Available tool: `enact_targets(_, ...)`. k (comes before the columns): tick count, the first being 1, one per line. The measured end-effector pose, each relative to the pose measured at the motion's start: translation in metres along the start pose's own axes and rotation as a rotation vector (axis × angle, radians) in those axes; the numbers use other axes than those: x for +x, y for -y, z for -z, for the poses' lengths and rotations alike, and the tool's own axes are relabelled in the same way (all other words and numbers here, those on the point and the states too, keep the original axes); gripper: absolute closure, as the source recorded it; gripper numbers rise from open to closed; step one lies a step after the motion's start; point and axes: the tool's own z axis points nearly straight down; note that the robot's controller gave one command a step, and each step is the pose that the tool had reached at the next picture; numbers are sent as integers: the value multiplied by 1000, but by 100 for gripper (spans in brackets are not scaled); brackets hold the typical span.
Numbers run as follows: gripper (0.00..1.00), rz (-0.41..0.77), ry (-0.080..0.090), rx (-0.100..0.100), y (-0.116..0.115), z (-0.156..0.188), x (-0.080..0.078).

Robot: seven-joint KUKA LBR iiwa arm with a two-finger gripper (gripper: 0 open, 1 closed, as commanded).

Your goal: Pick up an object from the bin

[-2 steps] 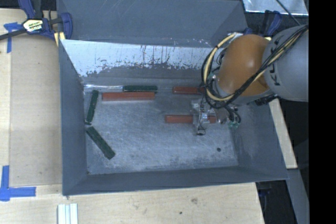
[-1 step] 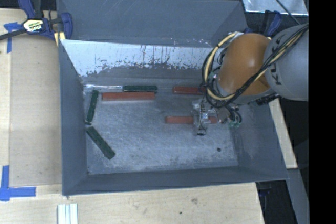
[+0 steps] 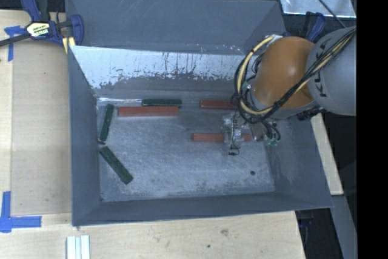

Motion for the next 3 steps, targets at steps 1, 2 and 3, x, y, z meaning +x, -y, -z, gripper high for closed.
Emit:
enact_targets(1,100,0,-1,0,0,5,0)
enact_targets(2,100,-1,-5,0,0,14,1)
enact_targets(3,100,-1,-5,0,0,30,1)
